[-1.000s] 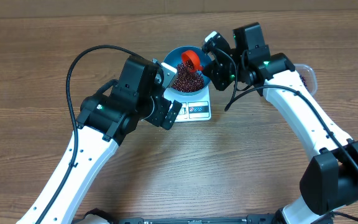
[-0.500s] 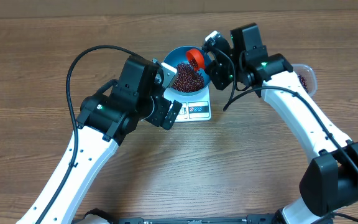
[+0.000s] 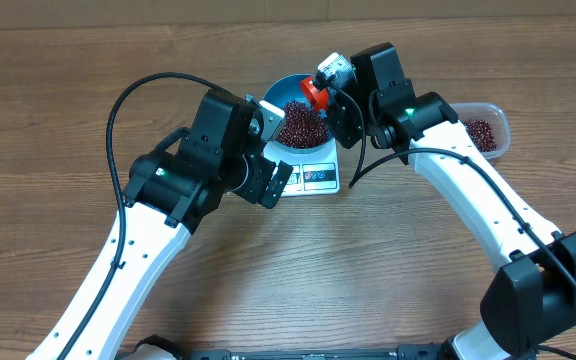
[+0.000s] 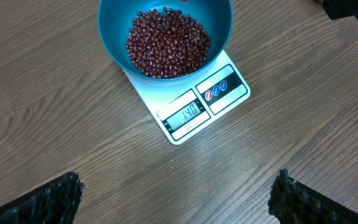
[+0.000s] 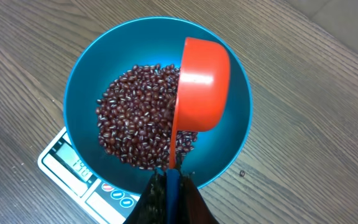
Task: Scoop item into bowl and weigh 150g on scale
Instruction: 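Move the empty red cup with the right gripper back to the bean tub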
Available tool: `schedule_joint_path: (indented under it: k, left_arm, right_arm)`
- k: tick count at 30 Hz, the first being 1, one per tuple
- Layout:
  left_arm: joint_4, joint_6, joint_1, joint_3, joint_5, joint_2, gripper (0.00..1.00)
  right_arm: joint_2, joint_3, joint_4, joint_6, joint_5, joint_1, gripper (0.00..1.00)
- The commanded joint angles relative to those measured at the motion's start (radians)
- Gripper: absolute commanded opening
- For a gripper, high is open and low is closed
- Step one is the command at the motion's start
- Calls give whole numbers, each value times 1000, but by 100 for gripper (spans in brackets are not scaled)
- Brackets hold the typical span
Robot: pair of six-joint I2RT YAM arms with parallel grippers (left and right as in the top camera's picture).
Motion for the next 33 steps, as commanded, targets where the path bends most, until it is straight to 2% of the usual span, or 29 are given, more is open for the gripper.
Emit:
schedule_joint_path:
  k: [1,18,25,28,33]
  left_arm:
    - [2,-10,4,-7,3,-10,100]
    - [2,-10,4,-7,3,-10,100]
    - [2,-10,4,-7,3,-10,100]
    - [2,-10,4,-7,3,-10,100]
    - [4,-10,4,-7,4,-3,100]
  right_arm:
    - [-40,29,2,1,11,-2,4]
    - [-68,29,-14,30,5,-2,4]
    - [-161,29,-35,69,-264,-108,4]
    - [-196,29,-66,124,-220,-185,4]
    - [-203,27,-173,239,-21,-330,4]
